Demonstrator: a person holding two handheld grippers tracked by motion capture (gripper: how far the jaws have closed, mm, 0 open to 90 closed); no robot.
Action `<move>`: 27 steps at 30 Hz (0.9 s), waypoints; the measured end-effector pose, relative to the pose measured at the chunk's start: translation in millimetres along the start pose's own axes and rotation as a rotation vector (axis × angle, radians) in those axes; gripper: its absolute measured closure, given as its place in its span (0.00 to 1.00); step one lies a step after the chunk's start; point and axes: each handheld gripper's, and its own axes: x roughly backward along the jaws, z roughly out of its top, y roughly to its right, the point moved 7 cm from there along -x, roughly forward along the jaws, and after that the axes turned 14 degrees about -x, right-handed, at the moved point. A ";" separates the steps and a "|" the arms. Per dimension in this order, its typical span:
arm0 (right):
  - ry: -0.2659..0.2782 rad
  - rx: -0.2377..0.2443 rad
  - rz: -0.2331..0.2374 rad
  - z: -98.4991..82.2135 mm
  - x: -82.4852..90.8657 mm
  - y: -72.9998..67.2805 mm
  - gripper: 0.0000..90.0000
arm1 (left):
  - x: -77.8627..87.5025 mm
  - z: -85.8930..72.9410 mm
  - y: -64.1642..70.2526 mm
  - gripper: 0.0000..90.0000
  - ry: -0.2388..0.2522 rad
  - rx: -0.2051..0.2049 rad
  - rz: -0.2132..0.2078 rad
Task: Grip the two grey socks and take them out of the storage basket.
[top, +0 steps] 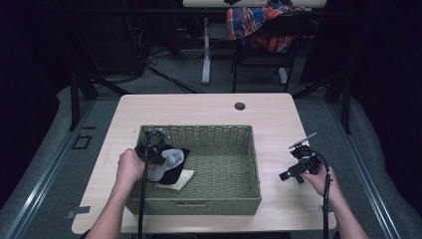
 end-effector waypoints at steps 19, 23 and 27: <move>-0.006 0.001 -0.002 -0.5 0.4 0.8 0.11 | 26.4 10.0 -4.1 0.95 0.111 0.009 0.027; -0.005 -0.001 -0.003 -0.5 0.2 1.0 0.11 | 34.2 11.1 -7.2 0.95 0.129 0.004 0.039; -0.002 -0.008 0.002 -0.5 -0.3 0.4 0.11 | 41.7 10.3 -12.0 0.95 0.148 0.011 0.054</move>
